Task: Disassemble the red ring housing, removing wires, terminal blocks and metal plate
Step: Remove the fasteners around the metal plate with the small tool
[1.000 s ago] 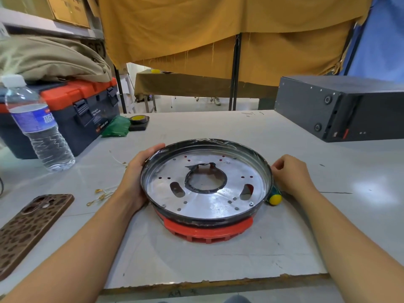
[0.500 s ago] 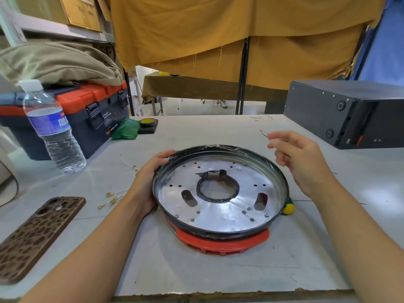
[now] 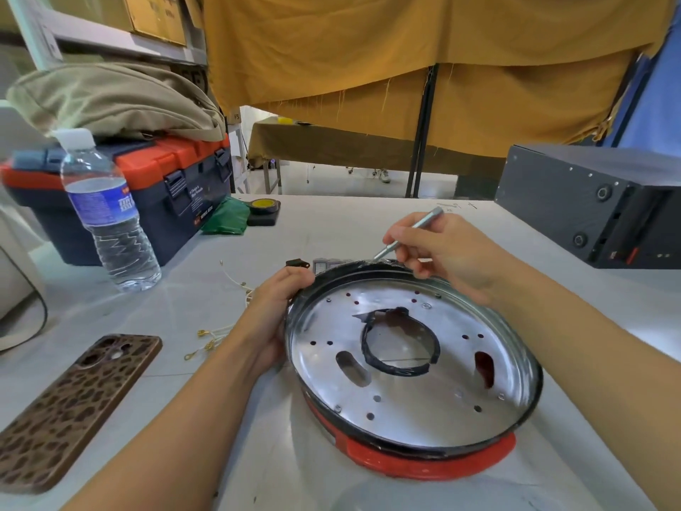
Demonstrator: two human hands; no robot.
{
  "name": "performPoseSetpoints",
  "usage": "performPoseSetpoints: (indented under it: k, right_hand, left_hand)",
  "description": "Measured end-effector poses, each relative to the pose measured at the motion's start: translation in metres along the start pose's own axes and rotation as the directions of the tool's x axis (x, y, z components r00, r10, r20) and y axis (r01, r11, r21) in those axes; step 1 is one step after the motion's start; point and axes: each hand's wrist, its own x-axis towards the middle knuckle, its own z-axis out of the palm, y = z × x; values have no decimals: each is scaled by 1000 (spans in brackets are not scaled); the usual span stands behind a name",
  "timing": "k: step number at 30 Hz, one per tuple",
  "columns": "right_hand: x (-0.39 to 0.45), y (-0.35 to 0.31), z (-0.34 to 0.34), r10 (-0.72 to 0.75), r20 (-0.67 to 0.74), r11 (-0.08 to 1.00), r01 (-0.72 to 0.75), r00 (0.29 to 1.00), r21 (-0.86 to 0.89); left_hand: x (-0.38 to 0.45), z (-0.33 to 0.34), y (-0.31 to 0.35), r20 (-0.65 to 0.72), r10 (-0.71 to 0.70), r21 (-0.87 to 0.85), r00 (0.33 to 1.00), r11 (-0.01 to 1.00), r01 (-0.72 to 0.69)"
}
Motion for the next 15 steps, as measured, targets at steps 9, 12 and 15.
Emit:
performPoseSetpoints:
  k: [9,12,15]
  right_hand:
    - [30,-1,47,148,122,982,-131,981,-137]
    - [34,14,55,140,73,981,-128,987,-146]
    - [34,25,57,145,30,984,-141,989,-109]
  left_hand:
    - [20,-4,8,139,-54,123,989,992,37]
    - [24,2,5,212,-132,218,968,972,85]
    - [27,4,3,263,-110,258,958,965,40]
